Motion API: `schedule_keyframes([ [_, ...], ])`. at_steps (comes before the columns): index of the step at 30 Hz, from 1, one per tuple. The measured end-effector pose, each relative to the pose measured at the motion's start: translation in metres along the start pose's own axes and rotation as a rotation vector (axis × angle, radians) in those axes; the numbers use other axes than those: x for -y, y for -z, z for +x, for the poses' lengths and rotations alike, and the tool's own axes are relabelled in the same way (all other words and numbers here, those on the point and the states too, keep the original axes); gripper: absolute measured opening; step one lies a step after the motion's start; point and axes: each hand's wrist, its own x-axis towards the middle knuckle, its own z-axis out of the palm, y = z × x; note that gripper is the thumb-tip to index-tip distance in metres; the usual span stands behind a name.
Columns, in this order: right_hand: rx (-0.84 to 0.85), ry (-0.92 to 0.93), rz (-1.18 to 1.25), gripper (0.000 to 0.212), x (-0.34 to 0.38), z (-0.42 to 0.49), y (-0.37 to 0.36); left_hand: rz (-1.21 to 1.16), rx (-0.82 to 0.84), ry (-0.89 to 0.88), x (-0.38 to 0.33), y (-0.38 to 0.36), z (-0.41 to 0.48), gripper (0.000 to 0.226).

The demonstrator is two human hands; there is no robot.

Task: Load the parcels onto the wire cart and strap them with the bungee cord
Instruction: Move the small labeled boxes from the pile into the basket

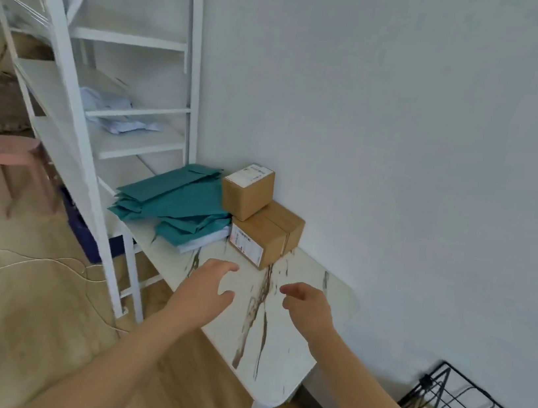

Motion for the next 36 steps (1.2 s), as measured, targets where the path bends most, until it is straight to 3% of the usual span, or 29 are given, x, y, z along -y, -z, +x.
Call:
schedule_keyframes([
  [14,0.021,-0.007,0.026,0.033,0.042,0.191,-0.014,0.043,-0.034,-0.005,0.024,0.007,0.193,0.043],
  [24,0.007,-0.037,-0.021,0.028,0.074,0.253,-0.030,0.087,-0.134,-0.020,0.040,0.018,0.272,0.044],
  [29,-0.026,-0.076,-0.083,0.035,0.089,0.276,-0.040,0.127,-0.090,-0.007,0.050,0.031,0.313,0.055],
  [36,0.039,-0.094,-0.319,0.040,0.096,0.298,-0.064,0.101,0.094,0.126,0.066,0.038,0.353,0.092],
])
